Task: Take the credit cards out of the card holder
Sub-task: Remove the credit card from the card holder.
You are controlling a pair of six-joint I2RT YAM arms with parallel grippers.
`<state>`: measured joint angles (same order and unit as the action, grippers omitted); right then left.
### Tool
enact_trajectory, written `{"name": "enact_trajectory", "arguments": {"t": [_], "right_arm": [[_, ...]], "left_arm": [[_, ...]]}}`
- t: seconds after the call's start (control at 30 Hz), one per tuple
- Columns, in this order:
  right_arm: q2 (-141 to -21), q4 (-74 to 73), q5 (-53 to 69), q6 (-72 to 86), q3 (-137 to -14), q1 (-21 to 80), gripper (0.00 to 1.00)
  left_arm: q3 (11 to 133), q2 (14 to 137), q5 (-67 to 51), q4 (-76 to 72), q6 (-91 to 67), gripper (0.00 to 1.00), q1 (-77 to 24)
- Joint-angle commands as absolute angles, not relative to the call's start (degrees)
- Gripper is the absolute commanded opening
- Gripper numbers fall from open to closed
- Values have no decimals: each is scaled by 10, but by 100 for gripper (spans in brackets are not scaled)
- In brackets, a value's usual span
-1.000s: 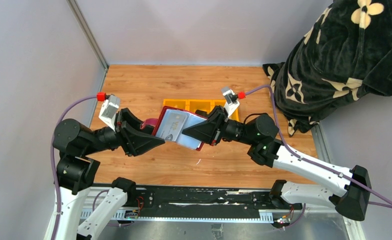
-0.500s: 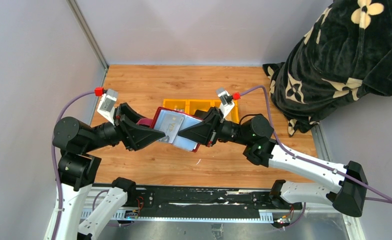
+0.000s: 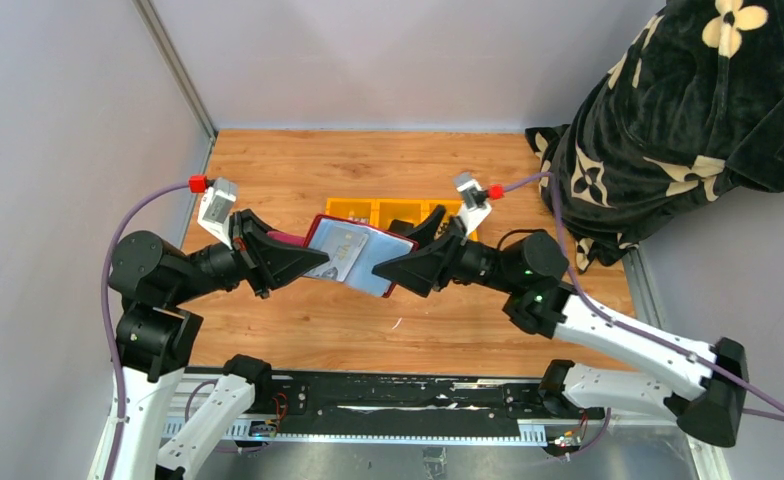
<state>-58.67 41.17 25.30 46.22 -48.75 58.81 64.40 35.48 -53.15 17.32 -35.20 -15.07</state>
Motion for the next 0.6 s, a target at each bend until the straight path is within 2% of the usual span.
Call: {"name": "enact_trajectory", "arguments": {"t": [0.0, 0.1, 0.17, 0.37, 0.57], "right_arm": [[-495, 297, 164, 392, -491, 564, 61], [-435, 203, 73, 335, -513, 563, 64], [-422, 183, 64, 327, -524, 563, 64], [-503, 170, 190, 389, -585, 563, 61], [-588, 280, 270, 473, -574, 568, 60]], "left_arm": [[663, 359, -492, 230, -287, 0, -146], [666, 368, -461, 270, -259, 0, -146], [666, 374, -438, 284, -249, 0, -146], [661, 386, -411, 290, -238, 0, -145], [646, 391, -471, 240, -304, 0, -133]]}}
